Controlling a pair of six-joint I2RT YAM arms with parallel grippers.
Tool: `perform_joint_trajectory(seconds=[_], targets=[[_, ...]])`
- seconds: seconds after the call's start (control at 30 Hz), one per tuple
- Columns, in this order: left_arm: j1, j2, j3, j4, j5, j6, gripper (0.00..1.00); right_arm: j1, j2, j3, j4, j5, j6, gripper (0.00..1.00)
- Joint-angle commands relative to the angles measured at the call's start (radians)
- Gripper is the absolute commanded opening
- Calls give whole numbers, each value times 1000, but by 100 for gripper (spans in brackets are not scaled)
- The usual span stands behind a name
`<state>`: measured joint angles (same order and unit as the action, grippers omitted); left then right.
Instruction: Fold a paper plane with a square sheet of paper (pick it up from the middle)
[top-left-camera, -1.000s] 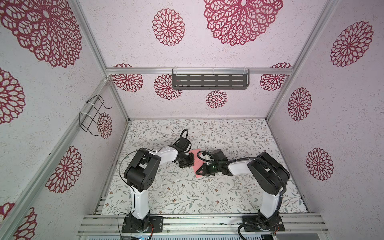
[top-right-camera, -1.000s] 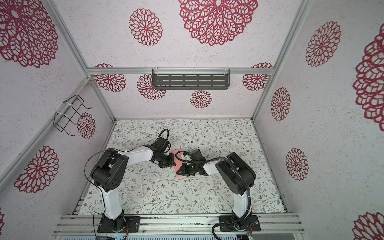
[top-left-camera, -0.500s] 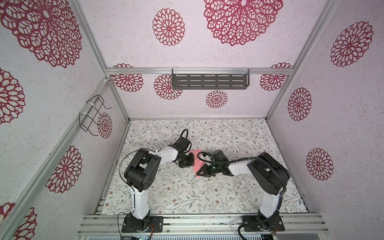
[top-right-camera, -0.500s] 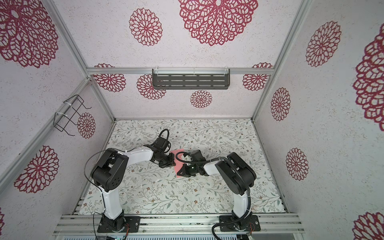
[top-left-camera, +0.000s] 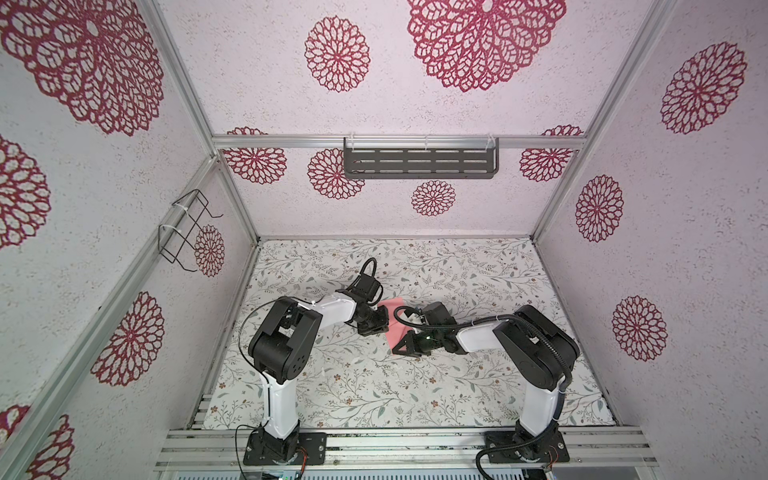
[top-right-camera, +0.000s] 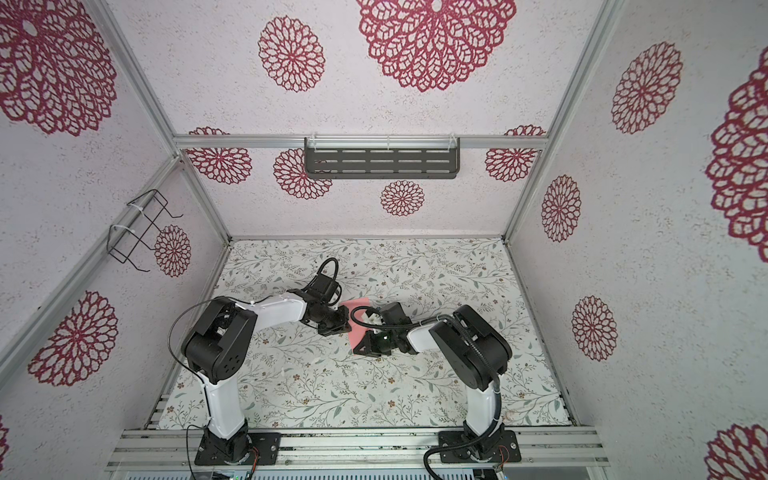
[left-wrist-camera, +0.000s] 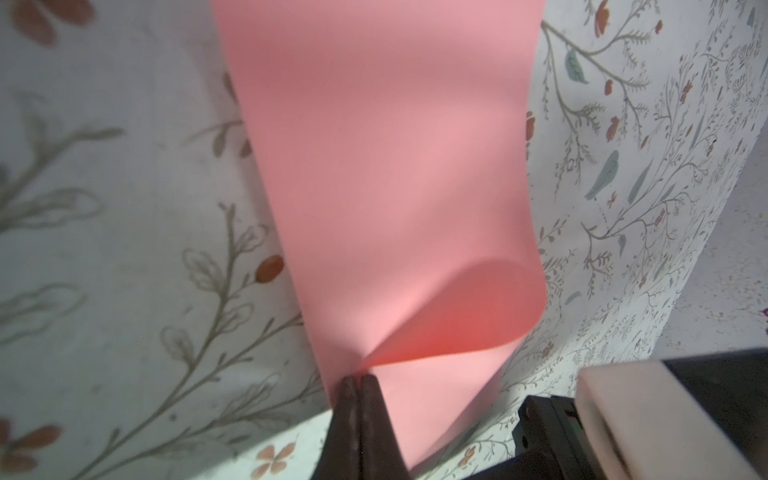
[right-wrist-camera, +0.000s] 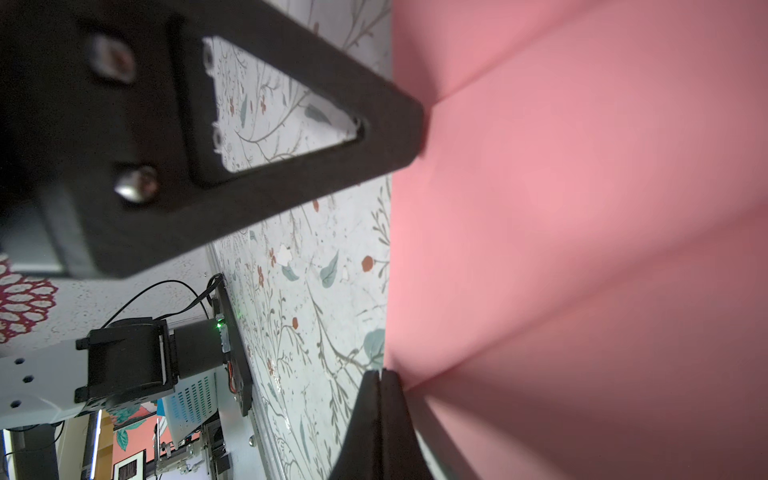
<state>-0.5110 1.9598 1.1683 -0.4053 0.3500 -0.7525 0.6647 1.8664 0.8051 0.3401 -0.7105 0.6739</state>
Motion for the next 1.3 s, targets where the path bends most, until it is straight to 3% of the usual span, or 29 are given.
perform_joint_trajectory(seconds=[0.0,0.33,0.57,0.77,1.27], targets=[[-8,83,-39,-90,-119,12,0,-33,-93,4,87,7,21,1],[-9,82,-33,-102,-122,18,0,-82,37,33,119,23,59,1],[-8,86,-29,-108,-127,22,0,-118,55,-18,128,64,87,1],[-9,85,-21,-119,-132,29,0,-124,-19,23,160,21,98,1],[-8,82,-29,-120,-140,32,0,-203,115,6,178,64,144,1]])
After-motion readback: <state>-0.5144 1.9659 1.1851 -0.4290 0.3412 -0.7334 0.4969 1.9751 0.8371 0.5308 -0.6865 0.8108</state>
